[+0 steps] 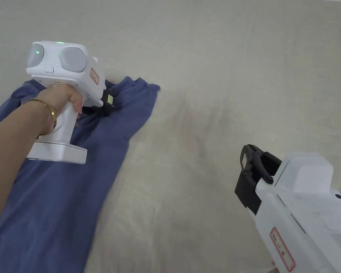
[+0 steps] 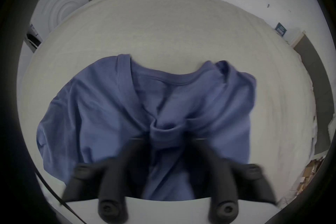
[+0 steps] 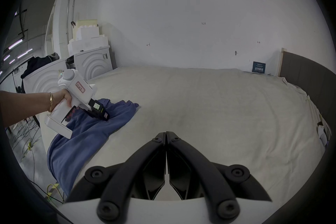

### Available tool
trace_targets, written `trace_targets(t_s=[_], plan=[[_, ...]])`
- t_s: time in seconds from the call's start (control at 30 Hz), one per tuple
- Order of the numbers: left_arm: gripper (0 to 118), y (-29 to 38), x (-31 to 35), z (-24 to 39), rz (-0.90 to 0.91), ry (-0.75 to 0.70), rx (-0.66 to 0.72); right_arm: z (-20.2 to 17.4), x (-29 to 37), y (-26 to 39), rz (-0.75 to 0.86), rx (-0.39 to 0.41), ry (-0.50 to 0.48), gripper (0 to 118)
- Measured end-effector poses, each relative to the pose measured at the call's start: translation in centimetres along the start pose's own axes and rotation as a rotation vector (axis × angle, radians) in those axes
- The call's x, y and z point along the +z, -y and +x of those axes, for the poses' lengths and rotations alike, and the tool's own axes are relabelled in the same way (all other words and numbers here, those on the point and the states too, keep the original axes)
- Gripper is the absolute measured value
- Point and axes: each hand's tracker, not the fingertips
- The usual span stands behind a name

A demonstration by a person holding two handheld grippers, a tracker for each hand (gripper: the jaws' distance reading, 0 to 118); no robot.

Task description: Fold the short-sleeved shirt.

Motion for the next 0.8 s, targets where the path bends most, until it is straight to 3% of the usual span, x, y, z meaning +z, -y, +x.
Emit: trace_targets(t_s=[0.13, 0.3, 0.4, 0.8], plan=[[0, -0.4, -0.2, -0.5, 0.034, -0.056, 0.04, 0.0, 1.4, -0.2, 0.004, 0.006, 0.002, 0], [0, 2.4, 4.0, 0.3, 0.225, -0.074, 0.062, 0.2, 3.8, -0.9, 0.024, 0.015, 0.008, 0], [0, 4.7, 8.3, 0.2, 0.381, -0.052, 0.148, 0.2, 6.3, -1.2, 0.052, 0.023, 0.019, 0], [0, 8.3, 26.1, 1.2, 0.612, -0.1, 0.069, 1.8, 16.8, -1.5, 0.197, -0.005, 0.059, 0]])
